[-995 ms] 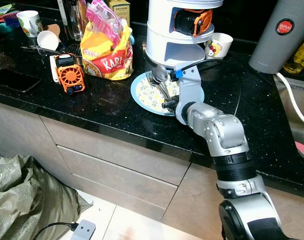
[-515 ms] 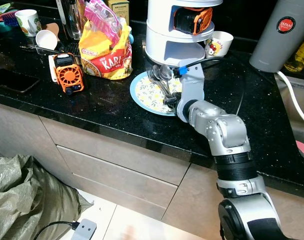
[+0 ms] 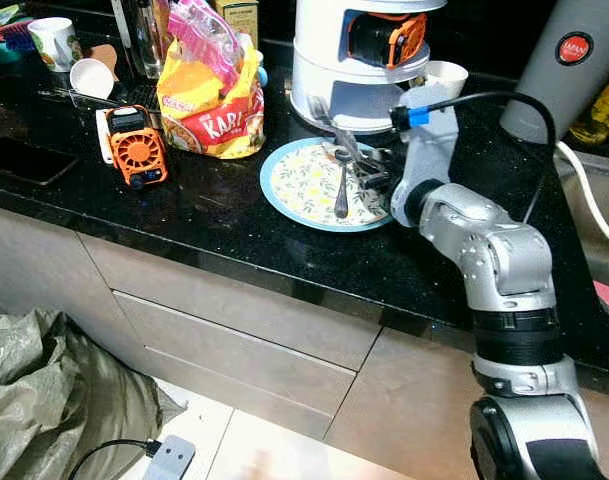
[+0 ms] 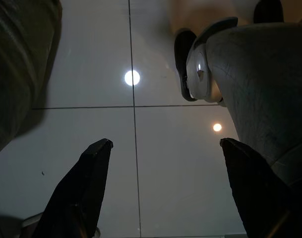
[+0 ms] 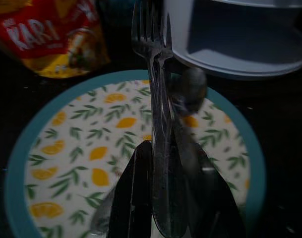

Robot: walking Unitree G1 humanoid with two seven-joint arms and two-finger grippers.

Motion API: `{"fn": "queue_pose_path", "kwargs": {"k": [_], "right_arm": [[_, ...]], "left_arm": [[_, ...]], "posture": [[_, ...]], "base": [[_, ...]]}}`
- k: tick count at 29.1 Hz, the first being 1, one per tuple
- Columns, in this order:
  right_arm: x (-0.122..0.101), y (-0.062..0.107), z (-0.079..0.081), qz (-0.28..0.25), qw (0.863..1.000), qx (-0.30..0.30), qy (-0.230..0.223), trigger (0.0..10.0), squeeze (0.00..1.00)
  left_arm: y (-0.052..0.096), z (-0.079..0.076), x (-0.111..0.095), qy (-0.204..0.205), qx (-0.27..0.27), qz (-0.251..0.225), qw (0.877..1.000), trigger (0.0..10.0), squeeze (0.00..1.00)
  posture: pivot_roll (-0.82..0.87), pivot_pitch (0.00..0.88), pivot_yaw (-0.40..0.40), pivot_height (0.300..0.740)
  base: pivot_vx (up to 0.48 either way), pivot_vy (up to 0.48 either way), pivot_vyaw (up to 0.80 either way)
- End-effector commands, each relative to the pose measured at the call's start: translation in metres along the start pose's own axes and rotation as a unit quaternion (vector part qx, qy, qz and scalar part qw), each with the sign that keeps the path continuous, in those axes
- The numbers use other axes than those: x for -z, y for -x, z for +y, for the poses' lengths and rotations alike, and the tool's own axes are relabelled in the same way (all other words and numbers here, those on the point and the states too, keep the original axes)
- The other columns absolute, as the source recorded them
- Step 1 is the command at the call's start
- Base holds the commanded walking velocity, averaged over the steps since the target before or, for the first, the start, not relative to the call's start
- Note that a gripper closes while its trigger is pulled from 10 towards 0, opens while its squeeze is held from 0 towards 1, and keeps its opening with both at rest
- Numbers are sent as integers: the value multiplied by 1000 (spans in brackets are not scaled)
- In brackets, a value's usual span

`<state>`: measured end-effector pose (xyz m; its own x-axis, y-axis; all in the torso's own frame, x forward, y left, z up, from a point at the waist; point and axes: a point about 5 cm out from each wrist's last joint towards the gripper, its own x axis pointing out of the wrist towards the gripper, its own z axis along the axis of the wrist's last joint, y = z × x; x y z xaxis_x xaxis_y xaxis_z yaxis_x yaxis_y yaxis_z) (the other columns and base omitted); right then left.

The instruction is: Kitchen organization

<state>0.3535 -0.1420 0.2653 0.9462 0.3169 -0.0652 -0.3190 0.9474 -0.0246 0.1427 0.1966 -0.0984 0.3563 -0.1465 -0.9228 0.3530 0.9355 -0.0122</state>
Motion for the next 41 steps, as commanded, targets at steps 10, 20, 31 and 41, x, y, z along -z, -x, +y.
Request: {"fn": "queue_pose_path", "kwargs": {"k": [10, 20, 31, 41], "right_arm": [[12, 11, -30, 29, 997, 59, 29, 0, 0], [30, 20, -1, 66, 995, -69, 24, 0, 0], [1, 25, 3, -41, 994, -91, 52, 0, 0], [0, 25, -33, -28, 994, 40, 94, 0, 0]], "left_arm": [[0, -5, 5, -14, 14, 11, 1000, 10000, 0], [0, -3, 5, -15, 14, 14, 1000, 10000, 0], [-2, -7, -2, -19, 19, 9, 1000, 10000, 0], [-2, -6, -1, -20, 20, 9, 1000, 10000, 0]], "posture": [[28, 86, -40, 740], [25, 90, -38, 740], [25, 90, -33, 740], [14, 97, -28, 740]], "base": [[0, 0, 0], [0, 0, 0], [0, 0, 0], [0, 0, 0]]}}
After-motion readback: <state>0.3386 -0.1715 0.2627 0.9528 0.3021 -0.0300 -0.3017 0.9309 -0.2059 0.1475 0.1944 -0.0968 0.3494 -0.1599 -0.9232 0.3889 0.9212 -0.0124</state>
